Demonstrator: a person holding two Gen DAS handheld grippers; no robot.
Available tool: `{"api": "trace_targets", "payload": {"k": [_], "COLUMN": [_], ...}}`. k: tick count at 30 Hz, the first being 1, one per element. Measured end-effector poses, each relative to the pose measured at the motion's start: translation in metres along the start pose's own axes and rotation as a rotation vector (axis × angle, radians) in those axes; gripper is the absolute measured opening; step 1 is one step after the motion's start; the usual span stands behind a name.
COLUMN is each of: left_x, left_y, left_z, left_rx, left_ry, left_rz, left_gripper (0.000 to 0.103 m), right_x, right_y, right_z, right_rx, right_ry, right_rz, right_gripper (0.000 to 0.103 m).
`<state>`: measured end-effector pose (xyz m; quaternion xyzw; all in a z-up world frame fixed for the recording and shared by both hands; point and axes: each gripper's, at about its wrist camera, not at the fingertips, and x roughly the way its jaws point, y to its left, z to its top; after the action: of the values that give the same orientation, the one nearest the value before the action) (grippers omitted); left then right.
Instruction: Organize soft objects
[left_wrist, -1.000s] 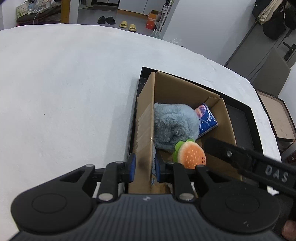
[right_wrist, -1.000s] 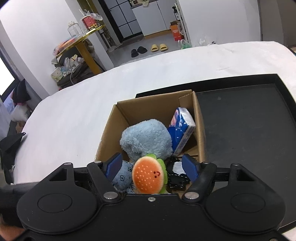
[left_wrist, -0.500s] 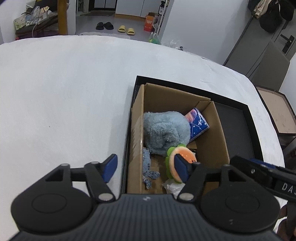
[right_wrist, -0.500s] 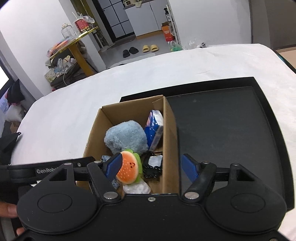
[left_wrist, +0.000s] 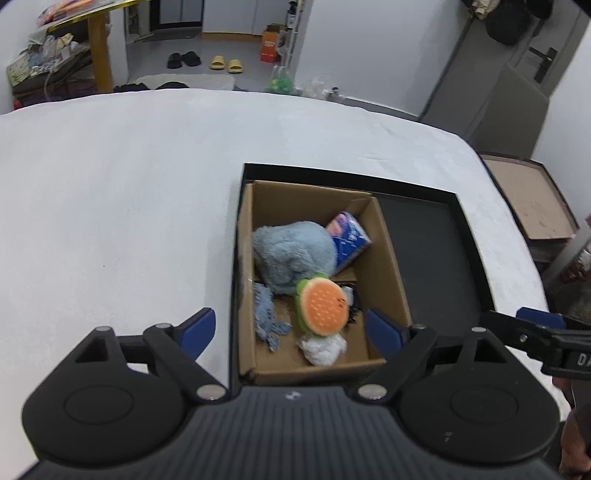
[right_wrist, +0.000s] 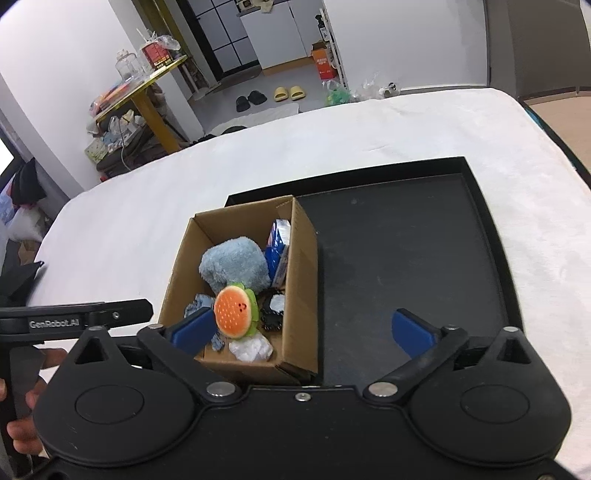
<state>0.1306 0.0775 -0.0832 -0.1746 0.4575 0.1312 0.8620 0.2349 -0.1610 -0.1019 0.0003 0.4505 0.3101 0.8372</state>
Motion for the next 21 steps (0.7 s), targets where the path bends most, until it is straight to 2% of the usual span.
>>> {"api": "trace_targets", "payload": {"k": [6, 13, 21], "left_x": [-0.027, -0.059, -0.101], "left_y": [-0.011, -0.027, -0.036], "left_z": [-0.003, -0.006, -0.011], "left_rx": [0.03, 0.063, 0.087], "left_ry": [0.001, -0.021, -0.053], "left_rz": [-0.015, -0.021, -0.032], "left_gripper": [0.092, 0.102, 0.103], "right_x": [-0.025, -0.054, -0.085], "right_y": [-0.01, -0.017, -0.016], "right_z": [-0.001, -0.004, -0.006], "right_rx": [-0.003, 0.014, 0.006], "right_ry": [0.001, -0.01, -0.016], "right_rz": [-0.014, -0.018, -0.014], "right_gripper": [0.103, 0.103, 0.103]}}
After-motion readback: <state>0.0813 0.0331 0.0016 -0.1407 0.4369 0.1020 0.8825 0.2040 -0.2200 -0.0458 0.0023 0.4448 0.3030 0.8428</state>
